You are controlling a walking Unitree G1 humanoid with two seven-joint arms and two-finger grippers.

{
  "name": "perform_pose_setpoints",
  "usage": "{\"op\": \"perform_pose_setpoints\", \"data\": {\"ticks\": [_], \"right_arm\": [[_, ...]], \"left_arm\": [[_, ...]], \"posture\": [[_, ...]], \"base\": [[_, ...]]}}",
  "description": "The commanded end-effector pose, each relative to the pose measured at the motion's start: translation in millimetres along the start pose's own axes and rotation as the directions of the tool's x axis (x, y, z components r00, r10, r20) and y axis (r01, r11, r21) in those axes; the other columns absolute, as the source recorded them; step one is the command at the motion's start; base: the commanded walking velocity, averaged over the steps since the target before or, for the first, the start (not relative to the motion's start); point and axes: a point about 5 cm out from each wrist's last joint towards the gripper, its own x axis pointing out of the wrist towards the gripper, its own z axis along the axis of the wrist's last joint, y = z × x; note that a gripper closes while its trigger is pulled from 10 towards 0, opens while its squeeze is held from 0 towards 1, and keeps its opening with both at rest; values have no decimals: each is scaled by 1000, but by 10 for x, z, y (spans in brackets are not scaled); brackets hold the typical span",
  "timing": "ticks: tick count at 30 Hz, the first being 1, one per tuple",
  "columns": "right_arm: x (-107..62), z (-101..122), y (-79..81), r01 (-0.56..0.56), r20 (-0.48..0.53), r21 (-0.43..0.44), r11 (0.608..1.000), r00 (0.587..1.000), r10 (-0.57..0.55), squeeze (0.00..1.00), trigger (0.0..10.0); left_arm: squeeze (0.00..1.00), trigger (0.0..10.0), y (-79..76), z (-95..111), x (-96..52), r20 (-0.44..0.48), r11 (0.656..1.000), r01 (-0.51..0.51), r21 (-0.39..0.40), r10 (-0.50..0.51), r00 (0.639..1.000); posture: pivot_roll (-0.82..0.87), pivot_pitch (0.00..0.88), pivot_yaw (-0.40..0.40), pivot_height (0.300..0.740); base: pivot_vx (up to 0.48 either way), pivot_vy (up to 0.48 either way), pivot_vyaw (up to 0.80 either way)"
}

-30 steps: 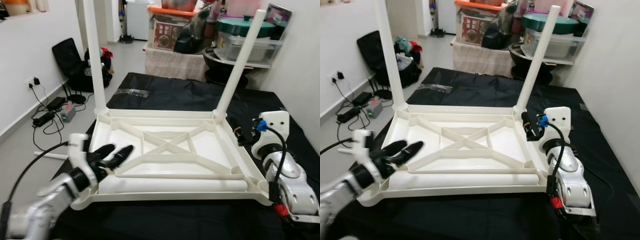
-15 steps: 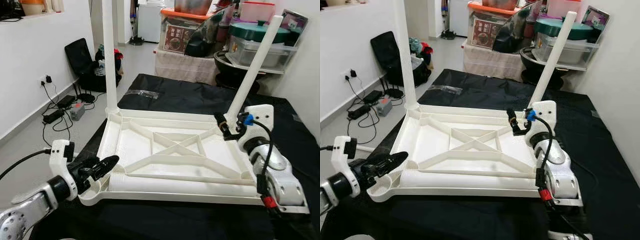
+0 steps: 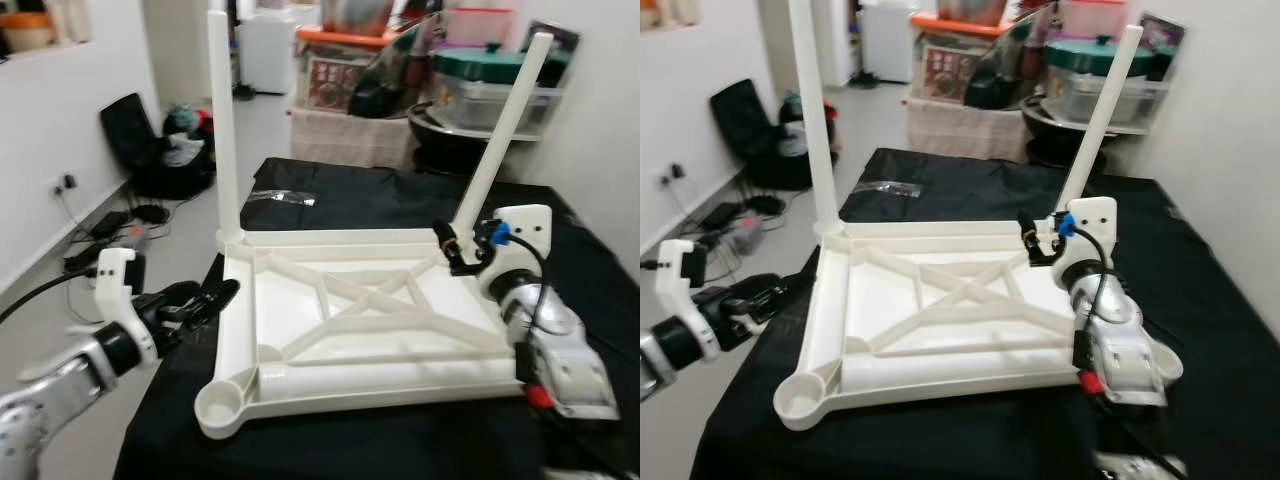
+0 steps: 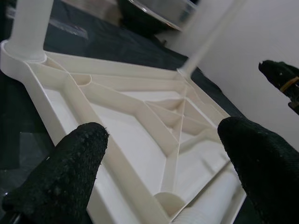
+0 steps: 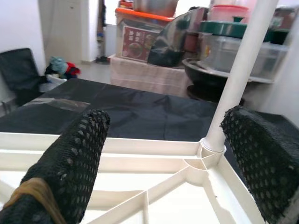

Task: Building children table

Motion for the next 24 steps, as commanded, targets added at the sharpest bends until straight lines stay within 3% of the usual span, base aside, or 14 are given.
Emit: {"op": "perform_pose_setpoints", "data": {"ticks": [1,10,11,13,15,16,18,24], "right_arm": [[13,16,-50,17,7,-20,1000,1000,-17,0,10000],[39,15,-4,13,9,-44,999,1000,-13,0,10000],[40,16,4,18,10,-56,998,1000,-18,0,10000],[21,15,8,31,16,-78,996,999,-30,0,10000],[21,15,8,31,16,-78,996,999,-30,0,10000],[12,6,5,37,14,-82,996,999,-36,0,10000],[4,-5,2,42,10,-90,995,999,-41,0,10000],[2,-15,13,53,14,-87,995,999,-52,0,10000]], "left_arm": [[0,10000,-1,-57,-18,-40,1000,9,2,-9,999],[0,10000,64,-236,-100,-116,1000,-8,-10,7,993],[0,10000,9,-281,-109,-124,998,40,-57,-46,991],[0,10000,-120,-341,-125,-111,958,151,-245,-182,977],[0,10000,-120,-341,-125,-111,958,151,-245,-182,977],[0,10000,-172,-359,-138,-105,929,198,-312,-241,965],[0,10000,-201,-369,-144,-110,913,224,-340,-276,955],[0,10000,-237,-334,-54,-105,886,288,-363,-347,932]], "posture": [[142,0,-127,740],[149,0,-131,740],[146,0,-129,740],[142,0,-117,740],[142,0,-117,740],[142,0,-118,740],[142,0,-117,740],[134,0,-109,740]], "base": [[0,0,0],[0,0,0],[0,0,0],[0,0,0],[0,0,0],[0,0,0],[0,0,0],[0,0,627]]}}
